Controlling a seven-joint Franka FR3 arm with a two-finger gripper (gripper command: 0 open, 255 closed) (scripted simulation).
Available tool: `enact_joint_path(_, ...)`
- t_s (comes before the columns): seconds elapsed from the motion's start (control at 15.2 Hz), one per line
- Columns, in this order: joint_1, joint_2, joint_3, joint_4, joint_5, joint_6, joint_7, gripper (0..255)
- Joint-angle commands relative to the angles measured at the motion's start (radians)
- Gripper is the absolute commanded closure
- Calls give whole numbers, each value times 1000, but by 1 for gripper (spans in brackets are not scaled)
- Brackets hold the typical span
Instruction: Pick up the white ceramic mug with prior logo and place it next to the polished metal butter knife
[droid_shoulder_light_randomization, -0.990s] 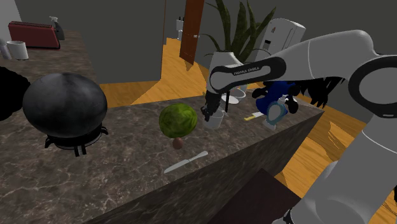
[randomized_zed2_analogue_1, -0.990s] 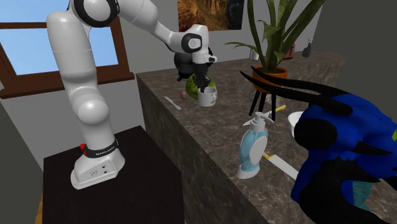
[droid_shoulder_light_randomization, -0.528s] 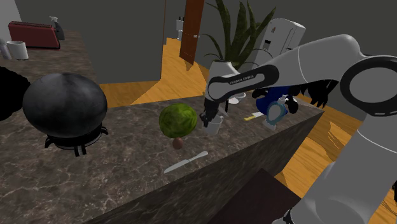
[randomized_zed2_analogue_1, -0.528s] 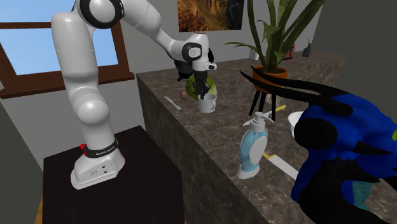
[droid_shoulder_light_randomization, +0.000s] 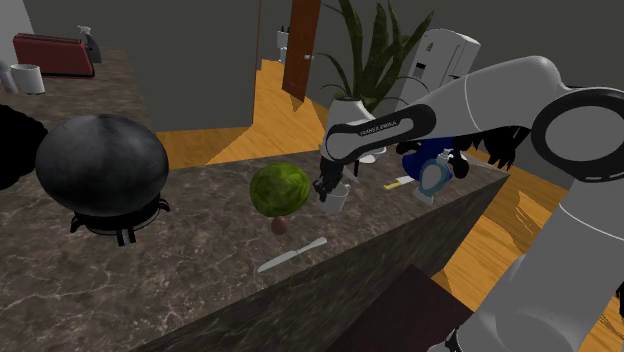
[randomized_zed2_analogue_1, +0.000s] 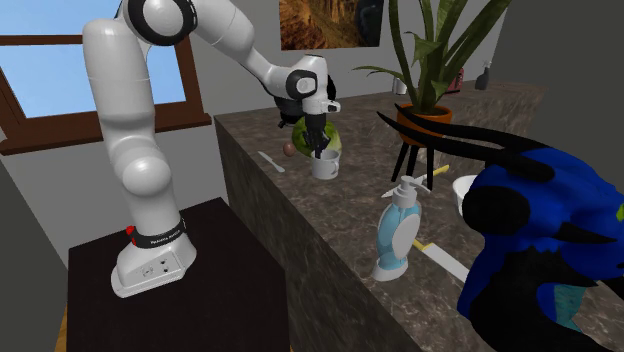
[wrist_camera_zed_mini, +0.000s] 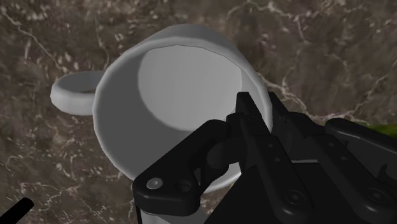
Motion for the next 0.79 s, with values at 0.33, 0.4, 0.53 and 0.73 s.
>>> enact_joint_path(0.33, 0, 0, 0, 0, 0, 0, 0, 0)
enact_joint_path(0.4, 1, -17, 1, 14, 0, -32, 0, 0)
enact_joint_path(0.53, 2, -49, 2, 47, 0, -96, 0, 0)
enact_joint_path(0.73, 3, -60, 2, 61, 1, -121, 0, 0)
